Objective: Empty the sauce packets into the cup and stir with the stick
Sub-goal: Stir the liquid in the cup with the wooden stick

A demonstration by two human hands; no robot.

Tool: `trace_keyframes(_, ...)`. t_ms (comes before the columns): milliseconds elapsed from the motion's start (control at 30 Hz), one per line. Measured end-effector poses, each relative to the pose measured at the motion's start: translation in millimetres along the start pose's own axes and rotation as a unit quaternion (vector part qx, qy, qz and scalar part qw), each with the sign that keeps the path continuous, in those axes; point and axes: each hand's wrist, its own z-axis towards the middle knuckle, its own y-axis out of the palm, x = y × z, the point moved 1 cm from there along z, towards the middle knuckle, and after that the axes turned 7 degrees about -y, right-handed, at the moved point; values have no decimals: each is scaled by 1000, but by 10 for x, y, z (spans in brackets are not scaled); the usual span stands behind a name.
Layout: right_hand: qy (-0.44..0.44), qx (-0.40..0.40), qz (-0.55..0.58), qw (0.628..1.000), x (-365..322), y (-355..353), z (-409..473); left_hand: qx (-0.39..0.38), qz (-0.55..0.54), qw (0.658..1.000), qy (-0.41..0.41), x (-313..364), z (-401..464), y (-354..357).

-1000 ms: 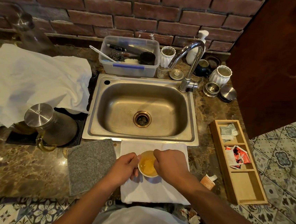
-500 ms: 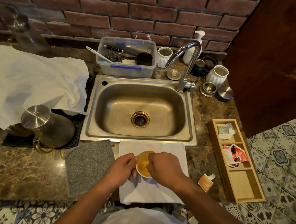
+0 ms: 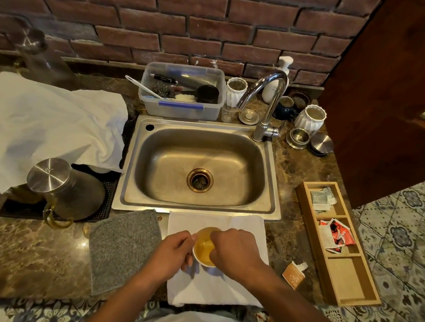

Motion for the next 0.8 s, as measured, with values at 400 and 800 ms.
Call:
trace_keyframes(400,-6,14,15,1000,0,-133,6,-4,-22,1000,5,46,35,0)
trace_keyframes(800,3,8,45,999,110,-191,-1,-5,-30,1000,-6,29,13,15)
